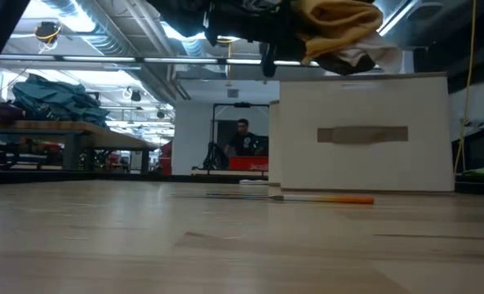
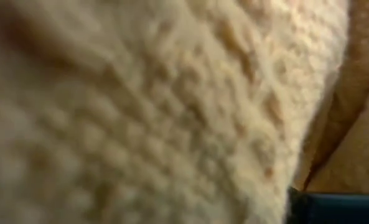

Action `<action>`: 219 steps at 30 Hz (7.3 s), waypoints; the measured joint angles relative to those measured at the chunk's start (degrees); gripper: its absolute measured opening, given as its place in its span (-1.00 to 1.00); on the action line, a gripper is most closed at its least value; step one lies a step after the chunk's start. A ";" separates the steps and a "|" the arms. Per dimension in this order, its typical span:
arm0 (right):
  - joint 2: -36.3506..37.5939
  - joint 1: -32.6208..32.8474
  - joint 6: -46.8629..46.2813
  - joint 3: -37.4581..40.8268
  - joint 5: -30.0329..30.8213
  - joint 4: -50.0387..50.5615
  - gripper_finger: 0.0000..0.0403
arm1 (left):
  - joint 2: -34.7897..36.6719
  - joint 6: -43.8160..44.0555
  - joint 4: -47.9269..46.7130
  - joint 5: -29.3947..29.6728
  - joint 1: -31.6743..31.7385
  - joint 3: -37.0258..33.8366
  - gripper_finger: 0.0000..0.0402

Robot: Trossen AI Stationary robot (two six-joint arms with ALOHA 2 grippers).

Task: Fold towel
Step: Put the kitchen towels into the brown laundry organizer, then return to Home Position

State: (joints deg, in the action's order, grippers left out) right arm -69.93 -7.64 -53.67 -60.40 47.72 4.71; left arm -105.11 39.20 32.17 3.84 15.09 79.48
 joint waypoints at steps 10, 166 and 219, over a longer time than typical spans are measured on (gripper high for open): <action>-0.04 -2.60 -3.37 -0.22 2.15 11.99 -0.96 | -4.43 2.00 -1.88 -0.09 0.89 2.80 -0.89; -43.86 -26.14 15.31 -20.77 -32.64 52.00 -0.45 | 15.63 -23.50 -79.28 3.62 -12.81 9.53 -0.24; 17.30 24.74 14.49 -23.08 -2.03 58.24 -0.45 | 65.46 -25.07 -77.88 3.84 -24.19 -12.66 -0.24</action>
State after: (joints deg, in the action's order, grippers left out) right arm -52.63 17.10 -39.18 -83.47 45.69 62.95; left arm -39.64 14.13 -45.72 7.68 -9.10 66.82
